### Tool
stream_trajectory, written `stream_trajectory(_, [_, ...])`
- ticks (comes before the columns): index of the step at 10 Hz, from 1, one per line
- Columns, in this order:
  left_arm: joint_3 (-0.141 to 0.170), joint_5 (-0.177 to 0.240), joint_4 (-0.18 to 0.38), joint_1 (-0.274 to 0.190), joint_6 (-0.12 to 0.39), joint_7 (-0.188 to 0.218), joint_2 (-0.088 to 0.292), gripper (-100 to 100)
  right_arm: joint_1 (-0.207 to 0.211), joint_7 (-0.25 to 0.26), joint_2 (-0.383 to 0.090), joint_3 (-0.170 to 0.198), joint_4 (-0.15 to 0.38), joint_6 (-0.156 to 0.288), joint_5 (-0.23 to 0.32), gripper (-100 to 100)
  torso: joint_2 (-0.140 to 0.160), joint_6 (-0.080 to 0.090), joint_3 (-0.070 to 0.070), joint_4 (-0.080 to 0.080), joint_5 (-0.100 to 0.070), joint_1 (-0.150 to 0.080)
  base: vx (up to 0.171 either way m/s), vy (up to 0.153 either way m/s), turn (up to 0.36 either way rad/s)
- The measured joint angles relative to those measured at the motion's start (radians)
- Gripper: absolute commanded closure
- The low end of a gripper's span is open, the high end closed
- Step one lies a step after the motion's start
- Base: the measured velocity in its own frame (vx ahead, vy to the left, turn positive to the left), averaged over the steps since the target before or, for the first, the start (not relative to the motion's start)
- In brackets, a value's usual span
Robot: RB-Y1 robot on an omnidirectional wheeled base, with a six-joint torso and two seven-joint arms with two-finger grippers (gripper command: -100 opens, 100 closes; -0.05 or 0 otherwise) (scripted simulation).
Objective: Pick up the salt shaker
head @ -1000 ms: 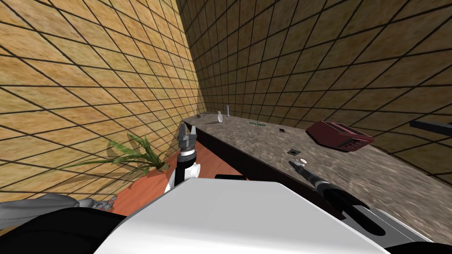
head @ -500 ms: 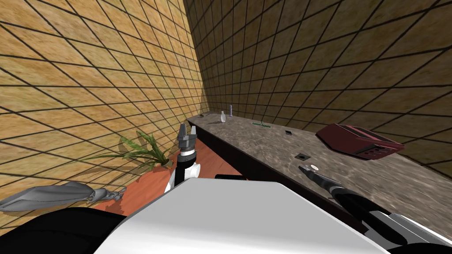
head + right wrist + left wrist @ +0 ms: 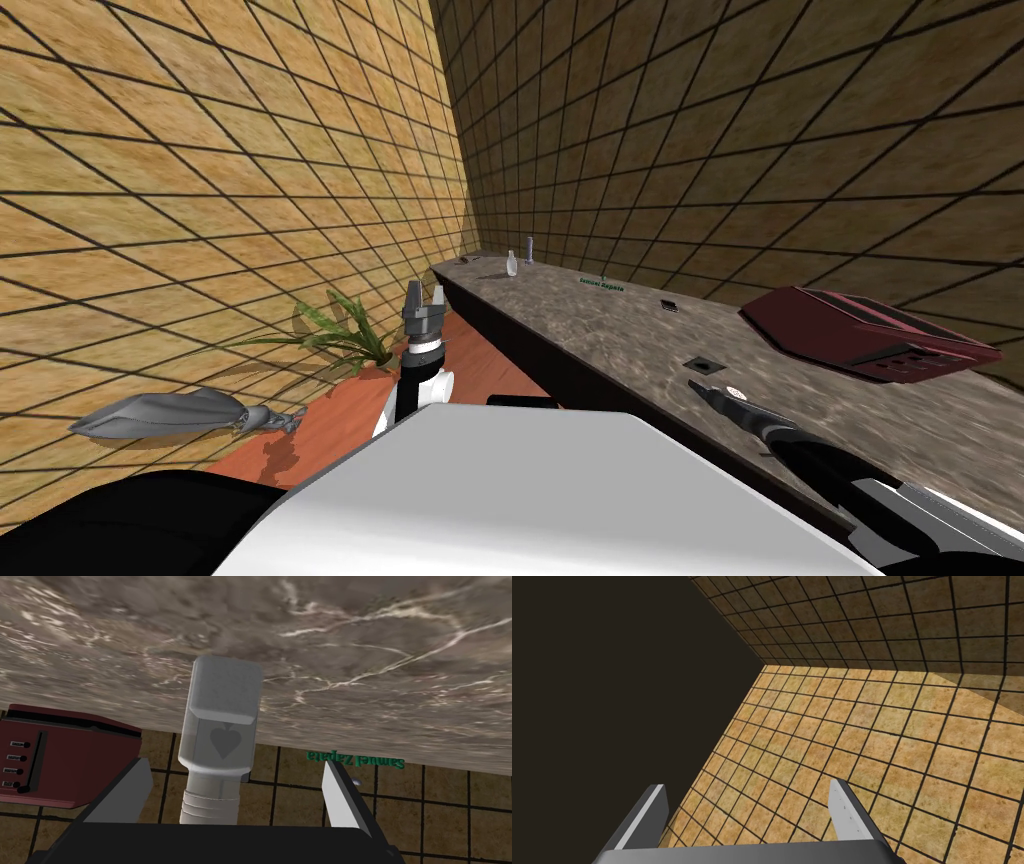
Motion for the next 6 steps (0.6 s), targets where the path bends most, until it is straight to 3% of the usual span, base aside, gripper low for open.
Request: stream_trajectory(6, [0.000,0.000,0.000,0.000,0.000,0.000,0.000,0,-0.066,-0.023,-0.009,0.007,0.138,0.008,-0.048,-100,0.003,0.001,0.002,0.001,0.000,0.000,-0.094,0.018,0.213])
